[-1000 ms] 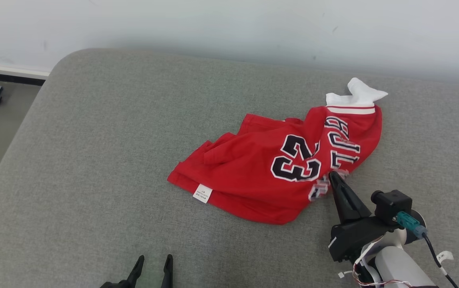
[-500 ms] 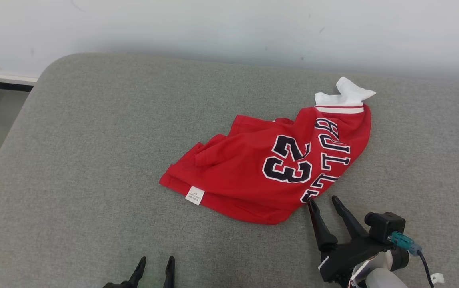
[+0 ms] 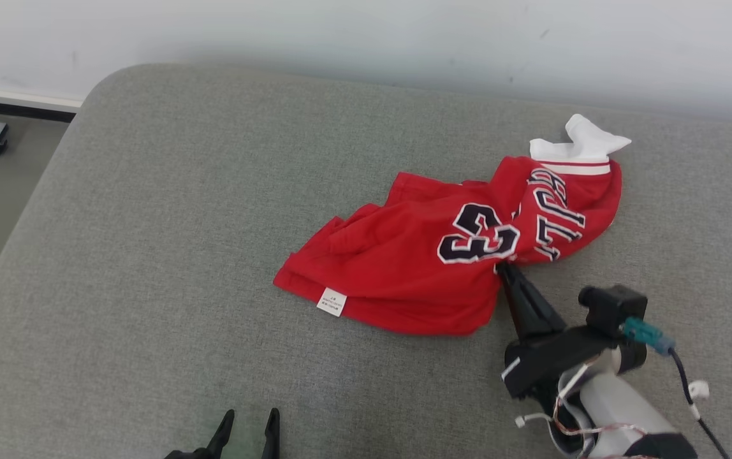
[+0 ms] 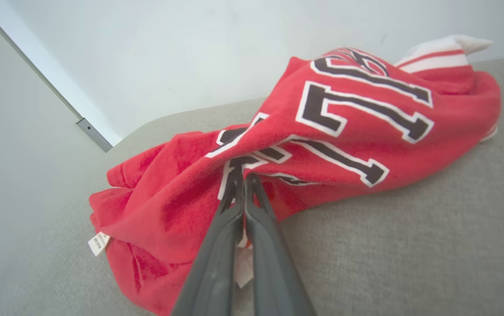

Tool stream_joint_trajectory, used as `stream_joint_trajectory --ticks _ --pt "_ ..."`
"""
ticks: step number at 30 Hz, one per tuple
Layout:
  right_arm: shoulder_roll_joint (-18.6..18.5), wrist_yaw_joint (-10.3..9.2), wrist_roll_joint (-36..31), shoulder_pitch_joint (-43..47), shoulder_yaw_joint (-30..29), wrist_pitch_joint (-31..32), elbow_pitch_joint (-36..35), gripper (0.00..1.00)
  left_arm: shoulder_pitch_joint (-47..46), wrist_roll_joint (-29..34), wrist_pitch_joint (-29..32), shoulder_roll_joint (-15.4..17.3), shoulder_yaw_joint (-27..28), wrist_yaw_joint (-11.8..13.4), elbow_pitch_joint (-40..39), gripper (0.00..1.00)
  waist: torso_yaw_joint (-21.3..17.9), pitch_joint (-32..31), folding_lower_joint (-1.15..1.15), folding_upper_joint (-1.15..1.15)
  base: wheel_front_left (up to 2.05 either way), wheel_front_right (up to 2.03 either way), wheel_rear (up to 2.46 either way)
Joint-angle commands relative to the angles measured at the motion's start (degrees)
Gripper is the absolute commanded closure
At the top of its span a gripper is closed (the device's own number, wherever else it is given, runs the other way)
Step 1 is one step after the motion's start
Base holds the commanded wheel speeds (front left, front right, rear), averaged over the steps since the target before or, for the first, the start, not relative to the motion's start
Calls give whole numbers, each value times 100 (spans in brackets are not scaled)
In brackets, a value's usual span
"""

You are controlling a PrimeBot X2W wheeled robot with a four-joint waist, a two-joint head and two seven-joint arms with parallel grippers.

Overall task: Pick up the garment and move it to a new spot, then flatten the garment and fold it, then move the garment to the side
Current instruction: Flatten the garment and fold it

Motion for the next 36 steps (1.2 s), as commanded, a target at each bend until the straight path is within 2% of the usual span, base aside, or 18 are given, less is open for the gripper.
stream_joint_trajectory --ticks 1,5,10,14,17,20,21,26,29,32,36 --pt "-100 -15 -62 -180 72 2 -79 100 -49 -38 -18 -1 -34 29 -6 0 37 51 0 0 0 0 0" --pt "-277 -15 -145 -619 207 2 -33 100 -122 -115 -18 -2 -180 36 -16 0 141 134 0 0 0 0 0" --pt "-437 -15 -426 -1451 457 1 418 100 -214 -272 -18 -1 -473 87 -56 0 502 261 0 0 0 0 0" --pt "-518 -15 -700 -2091 576 3 1075 100 -254 -369 -18 -2 -655 136 -91 0 885 401 0 0 0 0 0" --pt "-600 -15 -952 -2528 729 44 1831 98 -252 -402 -18 -1 -843 136 -113 0 1232 518 0 0 0 0 0" --pt "-672 -15 -1081 -2893 704 20 2495 12 -243 -472 -18 -3 -1026 161 -155 0 1541 623 0 0 0 0 0" --pt "-692 -15 -1135 -2989 685 17 2695 0 -230 -504 -18 -3 -1068 179 -176 0 1620 656 0 0 0 0 0" --pt "-721 -15 -1355 -3450 463 79 3585 0 -157 -593 -18 -4 -1230 240 -248 0 1835 797 0 0 0 0 0" --pt "-633 -15 -1421 -3727 386 33 3668 0 -144 -624 -18 -4 -1207 289 -278 0 1782 818 0 0 0 0 0" --pt "-549 -15 -1432 -3733 382 -7 3474 0 -161 -624 -18 -4 -1167 289 -270 0 1618 765 0 0 0 0 0" --pt "-568 -15 -1373 -3476 127 -1 2620 0 -234 -556 -18 -1 -1033 283 -258 0 1295 596 0 0 0 0 0"
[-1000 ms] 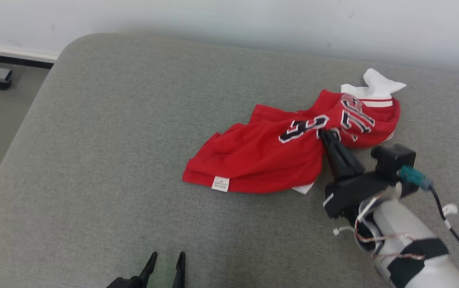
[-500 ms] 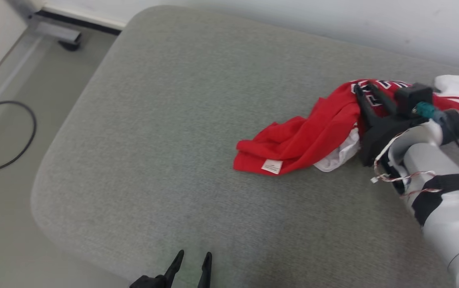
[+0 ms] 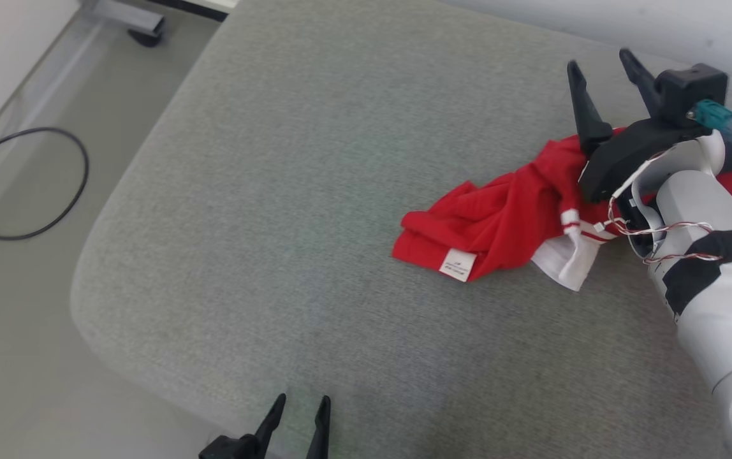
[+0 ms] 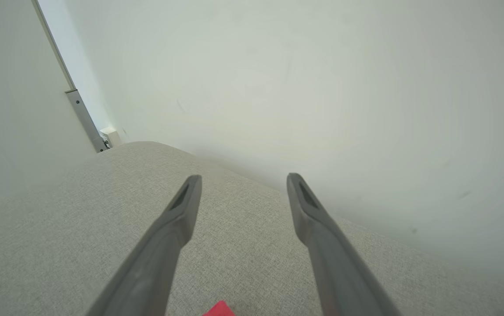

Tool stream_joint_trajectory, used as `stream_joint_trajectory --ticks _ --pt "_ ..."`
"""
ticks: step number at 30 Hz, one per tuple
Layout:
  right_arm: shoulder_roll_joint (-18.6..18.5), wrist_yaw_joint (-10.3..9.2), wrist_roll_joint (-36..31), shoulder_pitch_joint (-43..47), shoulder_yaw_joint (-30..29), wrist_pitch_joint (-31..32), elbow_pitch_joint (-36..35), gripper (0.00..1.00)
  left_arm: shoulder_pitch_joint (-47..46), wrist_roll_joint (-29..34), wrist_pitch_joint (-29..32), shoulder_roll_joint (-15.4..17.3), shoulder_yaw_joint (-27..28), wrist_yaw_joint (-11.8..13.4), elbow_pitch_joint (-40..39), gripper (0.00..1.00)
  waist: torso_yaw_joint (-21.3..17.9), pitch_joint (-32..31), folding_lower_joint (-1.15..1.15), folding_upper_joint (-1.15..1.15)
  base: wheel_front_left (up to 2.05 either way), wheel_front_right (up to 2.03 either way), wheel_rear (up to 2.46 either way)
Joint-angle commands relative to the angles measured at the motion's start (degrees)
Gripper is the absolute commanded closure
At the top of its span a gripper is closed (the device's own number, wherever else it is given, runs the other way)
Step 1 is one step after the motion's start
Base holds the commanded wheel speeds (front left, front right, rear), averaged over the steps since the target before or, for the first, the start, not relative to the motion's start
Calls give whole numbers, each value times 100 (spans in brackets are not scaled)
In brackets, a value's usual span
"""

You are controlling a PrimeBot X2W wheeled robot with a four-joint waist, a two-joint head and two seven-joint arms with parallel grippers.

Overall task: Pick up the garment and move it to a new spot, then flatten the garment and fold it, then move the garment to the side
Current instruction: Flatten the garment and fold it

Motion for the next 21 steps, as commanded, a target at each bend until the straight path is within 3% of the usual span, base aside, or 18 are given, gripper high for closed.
stream_joint_trajectory --ticks 1,11,17,21 --pt "3 -15 30 202 -115 -1 -228 0 -29 43 -18 0 51 -24 8 0 -355 -250 -1 -1 0 0 0" --pt "135 -15 103 1910 -698 -2 -2340 0 69 311 -18 2 433 -134 142 0 -1091 -772 -1 -1 0 0 0" --pt "345 -15 200 2929 -625 -4 -2858 0 152 397 -18 1 621 -184 182 0 -1315 -906 -1 -1 0 0 0" --pt "470 -15 132 3494 -228 -2 -2955 0 222 446 -18 2 701 -242 242 0 -1388 -993 -1 -1 0 0 0"
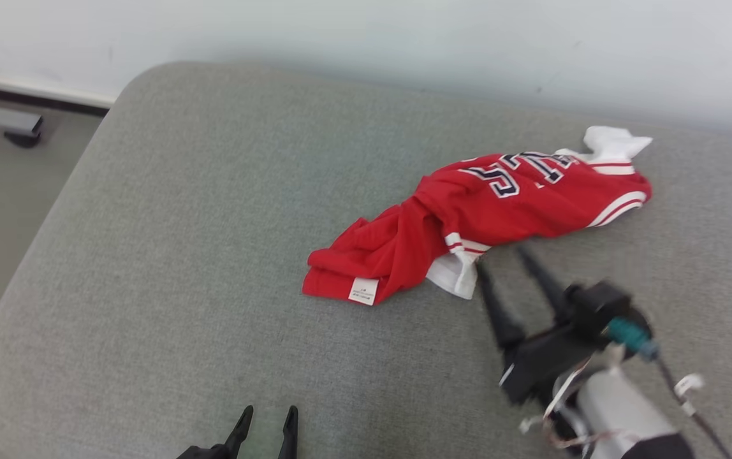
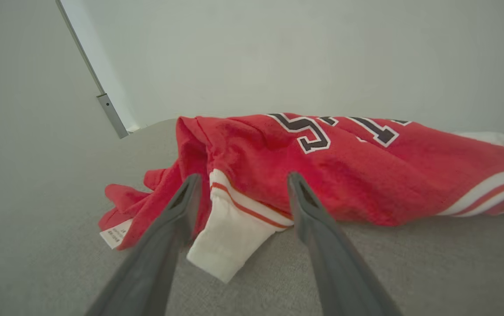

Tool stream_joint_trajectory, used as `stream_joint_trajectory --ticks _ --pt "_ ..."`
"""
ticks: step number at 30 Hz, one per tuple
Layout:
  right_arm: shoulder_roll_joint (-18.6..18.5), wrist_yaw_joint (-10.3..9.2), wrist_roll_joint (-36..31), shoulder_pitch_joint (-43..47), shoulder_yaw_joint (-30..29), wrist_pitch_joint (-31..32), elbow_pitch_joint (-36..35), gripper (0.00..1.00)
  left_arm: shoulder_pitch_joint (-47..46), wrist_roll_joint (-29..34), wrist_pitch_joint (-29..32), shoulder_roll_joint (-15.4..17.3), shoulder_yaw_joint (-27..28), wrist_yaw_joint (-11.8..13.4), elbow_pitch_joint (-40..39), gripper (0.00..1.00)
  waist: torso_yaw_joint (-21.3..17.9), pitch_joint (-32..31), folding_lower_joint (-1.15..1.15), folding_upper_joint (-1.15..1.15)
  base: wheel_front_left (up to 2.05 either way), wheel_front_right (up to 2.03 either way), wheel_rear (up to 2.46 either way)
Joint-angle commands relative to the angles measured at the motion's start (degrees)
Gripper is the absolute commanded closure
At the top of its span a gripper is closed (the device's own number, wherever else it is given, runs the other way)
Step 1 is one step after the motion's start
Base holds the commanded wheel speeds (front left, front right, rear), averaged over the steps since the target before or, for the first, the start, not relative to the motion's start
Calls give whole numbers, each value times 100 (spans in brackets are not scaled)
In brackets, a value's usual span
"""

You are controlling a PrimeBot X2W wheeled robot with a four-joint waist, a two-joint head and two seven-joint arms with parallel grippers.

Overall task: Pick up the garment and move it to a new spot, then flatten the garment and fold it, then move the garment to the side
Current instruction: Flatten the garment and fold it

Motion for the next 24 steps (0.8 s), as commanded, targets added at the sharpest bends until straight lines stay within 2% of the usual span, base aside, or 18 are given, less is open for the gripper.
stream_joint_trajectory --ticks 1,5,9,20,24 --pt "76 -15 -20 139 123 1 10 0 107 50 -18 3 25 -20 30 0 -165 -195 1 0 0 0 0" --pt "214 -15 7 341 399 1 304 0 113 33 -18 3 -4 -58 47 0 -117 -244 1 0 0 0 0" --pt "195 -15 -160 177 498 1 680 0 162 -1 -18 3 -9 -60 15 0 -9 -216 1 0 0 0 0" --pt "314 -15 -842 -255 227 1 1649 0 203 -168 -18 2 -102 -24 -18 0 300 -32 1 0 0 0 0" --pt "399 -15 -1009 -388 79 1 1792 0 155 -217 -18 2 -164 14 -66 0 340 61 1 0 0 0 0"
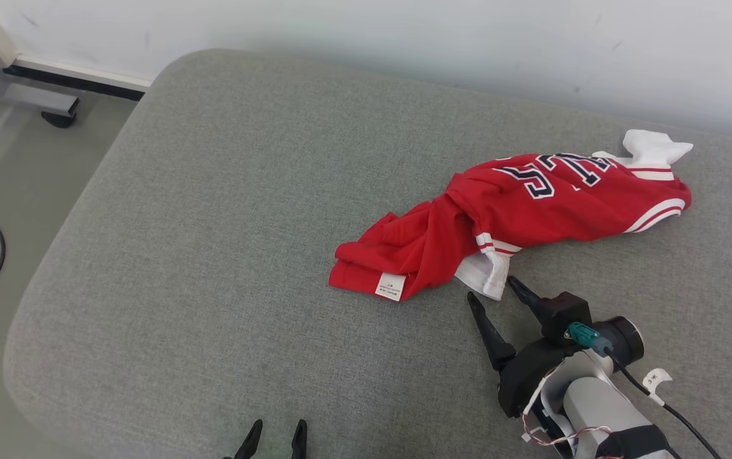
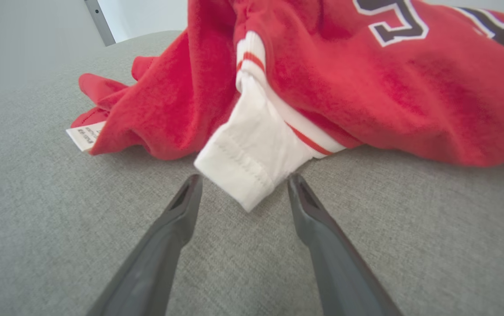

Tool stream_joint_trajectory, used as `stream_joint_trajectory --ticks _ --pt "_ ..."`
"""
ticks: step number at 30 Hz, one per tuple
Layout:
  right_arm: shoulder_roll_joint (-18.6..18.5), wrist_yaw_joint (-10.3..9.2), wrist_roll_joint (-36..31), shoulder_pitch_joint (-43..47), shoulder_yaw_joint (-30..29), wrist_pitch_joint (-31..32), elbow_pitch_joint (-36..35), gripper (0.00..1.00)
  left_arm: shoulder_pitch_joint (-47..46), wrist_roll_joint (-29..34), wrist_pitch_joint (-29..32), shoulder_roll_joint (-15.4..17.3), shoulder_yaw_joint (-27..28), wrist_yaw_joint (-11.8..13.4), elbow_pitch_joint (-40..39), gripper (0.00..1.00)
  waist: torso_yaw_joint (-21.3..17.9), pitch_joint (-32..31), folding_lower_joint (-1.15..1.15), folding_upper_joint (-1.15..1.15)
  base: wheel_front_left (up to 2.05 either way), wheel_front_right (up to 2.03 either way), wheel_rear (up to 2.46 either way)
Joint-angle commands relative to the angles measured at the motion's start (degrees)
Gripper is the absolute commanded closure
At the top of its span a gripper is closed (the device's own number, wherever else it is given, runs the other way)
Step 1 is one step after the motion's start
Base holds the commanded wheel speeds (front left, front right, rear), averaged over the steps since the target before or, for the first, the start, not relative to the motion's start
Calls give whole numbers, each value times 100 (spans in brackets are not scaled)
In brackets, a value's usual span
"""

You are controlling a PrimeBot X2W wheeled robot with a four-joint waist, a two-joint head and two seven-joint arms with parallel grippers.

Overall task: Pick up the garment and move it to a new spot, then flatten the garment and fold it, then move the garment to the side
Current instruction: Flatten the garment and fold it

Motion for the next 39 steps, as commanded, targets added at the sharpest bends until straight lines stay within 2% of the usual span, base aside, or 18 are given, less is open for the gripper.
stream_joint_trajectory --ticks 1,2,3,4,6,14,23,31,35,39 --pt "72 -15 -126 -76 -77 1 24 0 -72 -40 -18 -1 -27 22 -33 0 39 85 0 0 0 0 0" --pt "85 -15 -150 -100 -132 1 0 0 -89 -47 -18 -1 -38 31 -39 0 40 99 0 0 0 0 0" --pt "96 -15 -187 -111 -202 1 -42 4 -103 -53 -18 -1 -46 40 -43 0 40 113 0 0 0 0 0" --pt "107 -15 -216 -101 -254 1 -82 13 -112 -58 -18 -1 -52 47 -50 0 39 123 0 0 0 0 0" --pt "135 -15 -286 -53 -345 1 -170 100 -108 -61 -18 0 -45 53 -57 0 25 134 0 0 0 0 0" --pt "-46 -15 -381 90 -912 1 -656 100 -76 5 -18 1 98 43 -47 0 -224 67 0 0 0 0 0" --pt "-748 -15 -886 182 -1615 2 -1576 100 -87 13 -18 0 266 8 61 0 -968 -182 0 0 0 0 0" --pt "-1387 -15 -1442 257 -1364 2 -2097 100 -68 82 -17 2 364 -26 183 0 -1547 -364 0 0 0 0 0" --pt "-1427 -15 -1458 762 -1474 1 -2326 100 58 105 -18 3 430 -49 241 0 -1661 -497 0 0 0 0 0" --pt "-1230 -15 -1384 1674 -1604 3 -2501 100 157 152 -18 2 530 -82 285 0 -1751 -633 0 0 0 0 0"
